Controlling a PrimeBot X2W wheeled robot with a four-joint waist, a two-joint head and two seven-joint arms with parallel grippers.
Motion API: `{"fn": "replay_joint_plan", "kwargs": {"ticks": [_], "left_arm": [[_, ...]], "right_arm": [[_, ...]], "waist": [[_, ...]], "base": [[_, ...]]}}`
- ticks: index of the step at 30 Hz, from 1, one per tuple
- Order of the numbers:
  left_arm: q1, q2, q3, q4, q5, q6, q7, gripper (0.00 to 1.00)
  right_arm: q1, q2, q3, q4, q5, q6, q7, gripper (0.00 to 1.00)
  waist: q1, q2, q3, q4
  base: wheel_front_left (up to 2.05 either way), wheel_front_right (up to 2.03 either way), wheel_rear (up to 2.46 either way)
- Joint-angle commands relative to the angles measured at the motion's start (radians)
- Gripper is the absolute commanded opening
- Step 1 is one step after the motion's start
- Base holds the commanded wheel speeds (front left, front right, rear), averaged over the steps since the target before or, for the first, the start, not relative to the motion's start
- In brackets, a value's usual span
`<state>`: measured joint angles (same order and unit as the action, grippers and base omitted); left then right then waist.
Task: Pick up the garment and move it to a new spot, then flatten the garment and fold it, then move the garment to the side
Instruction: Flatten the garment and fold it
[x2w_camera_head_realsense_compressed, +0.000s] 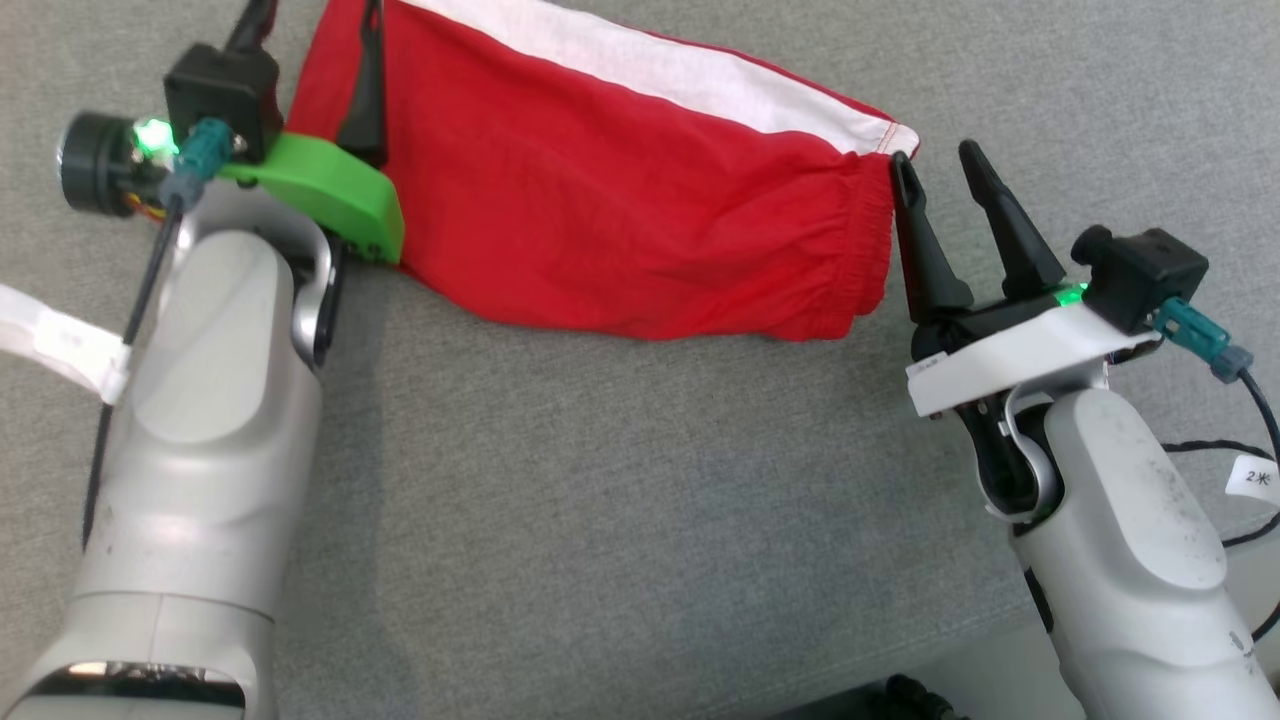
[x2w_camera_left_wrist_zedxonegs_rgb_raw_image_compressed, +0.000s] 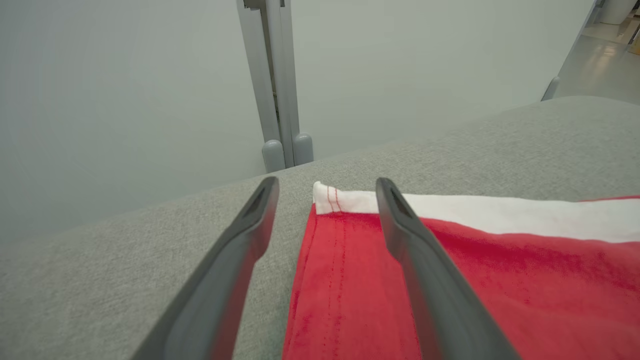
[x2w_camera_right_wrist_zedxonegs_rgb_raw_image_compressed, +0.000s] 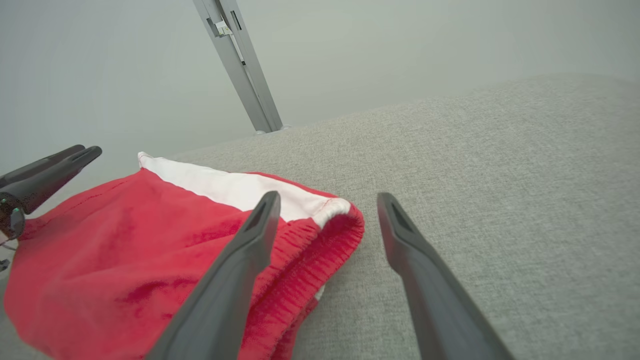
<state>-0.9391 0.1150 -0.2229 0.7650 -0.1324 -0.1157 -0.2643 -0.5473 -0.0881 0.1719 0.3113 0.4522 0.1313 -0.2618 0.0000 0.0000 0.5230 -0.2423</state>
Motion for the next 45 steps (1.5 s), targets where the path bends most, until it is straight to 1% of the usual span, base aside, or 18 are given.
{"fn": "replay_joint_plan", "kwargs": {"ticks": [1, 5, 10, 11, 12, 13, 16, 21, 25, 28, 33, 36, 39, 42, 43, 44, 45], "left_arm": [[0.032, 0.0, 0.005, 0.016, -0.014, -0.006, 0.0, 1.0], [0.062, -0.011, -0.004, 0.103, -0.033, -0.01, 0.0, 1.0], [0.044, -0.019, -0.017, 0.241, -0.041, -0.006, 0.012, 1.0], [0.041, -0.023, -0.017, 0.273, -0.054, -0.009, 0.03, 0.91], [0.039, -0.026, -0.025, 0.298, -0.057, -0.011, 0.042, 0.4], [0.037, -0.028, -0.031, 0.314, -0.062, -0.012, 0.048, 0.0], [0.031, -0.038, -0.051, 0.356, -0.084, -0.014, 0.062, 0.0], [0.044, -0.045, -0.057, 0.379, -0.121, -0.015, 0.029, 0.0], [0.089, -0.05, -0.047, 0.377, -0.152, -0.016, 0.006, 0.0], [0.164, -0.054, -0.033, 0.354, -0.175, -0.014, -0.002, 0.0], [0.313, -0.058, -0.003, 0.249, -0.201, 0.012, -0.001, 0.0], [0.397, -0.061, 0.006, 0.199, -0.215, 0.013, -0.001, 0.0], [0.481, -0.062, -0.002, 0.133, -0.228, 0.025, -0.001, 0.0], [0.543, -0.062, -0.033, 0.065, -0.246, 0.039, 0.0, 0.0], [0.564, -0.062, -0.045, 0.04, -0.25, 0.049, 0.0, 0.05], [0.58, -0.062, -0.053, 0.021, -0.255, 0.06, 0.0, 0.49], [0.591, -0.061, -0.057, -0.013, -0.252, 0.075, 0.0, 1.0]], "right_arm": [[0.021, 0.0, -0.01, -0.003, -0.014, -0.001, -0.005, 1.0], [0.05, 0.003, -0.031, -0.004, -0.034, -0.001, -0.005, 1.0], [0.072, 0.005, -0.052, 0.002, -0.05, -0.001, -0.005, 1.0], [0.073, 0.005, -0.054, 0.005, -0.052, -0.001, -0.005, 1.0], [0.074, 0.005, -0.055, 0.008, -0.056, -0.001, -0.005, 1.0], [0.075, 0.005, -0.057, 0.01, -0.059, -0.001, -0.005, 1.0], [0.085, 0.006, -0.061, 0.02, -0.066, -0.001, -0.005, 1.0], [0.099, -0.001, -0.072, 0.043, -0.084, -0.001, -0.005, 1.0], [0.128, -0.011, -0.081, 0.068, -0.108, -0.001, -0.005, 1.0], [0.164, -0.019, -0.09, 0.095, -0.127, -0.001, -0.005, 1.0], [0.217, -0.023, -0.097, 0.128, -0.147, -0.001, -0.005, 1.0], [0.245, -0.028, -0.099, 0.145, -0.15, -0.001, -0.005, 1.0], [0.27, -0.029, -0.094, 0.156, -0.154, -0.001, -0.005, 1.0], [0.28, -0.033, -0.082, 0.157, -0.156, -0.001, -0.005, 1.0], [0.28, -0.033, -0.073, 0.155, -0.159, -0.001, -0.005, 1.0], [0.276, -0.034, -0.067, 0.153, -0.161, -0.001, -0.005, 1.0], [0.267, -0.034, -0.057, 0.149, -0.161, -0.001, -0.005, 1.0]], "waist": [[0.0, 0.0, -0.026, 0.012], [0.0, 0.0, -0.05, 0.021], [0.0, 0.0, -0.068, 0.028], [0.0, 0.0, -0.072, 0.029], [0.0, 0.0, -0.075, 0.03], [0.0, 0.0, -0.078, 0.032], [0.0, 0.0, -0.093, 0.037], [0.0, 0.0, -0.141, 0.054], [0.0, 0.0, -0.199, 0.082], [0.0, 0.0, -0.256, 0.118], [0.0, 0.0, -0.32, 0.164], [0.0, 0.0, -0.348, 0.19], [0.0, 0.0, -0.367, 0.212], [0.0, 0.0, -0.375, 0.232], [0.0, 0.0, -0.376, 0.239], [0.0, 0.0, -0.375, 0.244], [0.0, 0.0, -0.372, 0.251]], "base": [[0.0, 0.0, 0.0], [0.0, 0.0, 0.0], [0.0, 0.0, 0.0], [0.0, 0.0, 0.0], [0.0, 0.0, 0.0], [0.0, 0.0, 0.0], [0.0, 0.0, 0.0], [0.0, 0.0, 0.0], [0.0, 0.0, 0.0], [0.0, 0.0, 0.0], [0.0, 0.0, 0.0], [0.0, 0.0, 0.0], [0.0, 0.0, 0.0], [0.0, 0.0, 0.0], [0.0, 0.0, 0.0], [0.0, 0.0, 0.0], [0.0, 0.0, 0.0]]}}
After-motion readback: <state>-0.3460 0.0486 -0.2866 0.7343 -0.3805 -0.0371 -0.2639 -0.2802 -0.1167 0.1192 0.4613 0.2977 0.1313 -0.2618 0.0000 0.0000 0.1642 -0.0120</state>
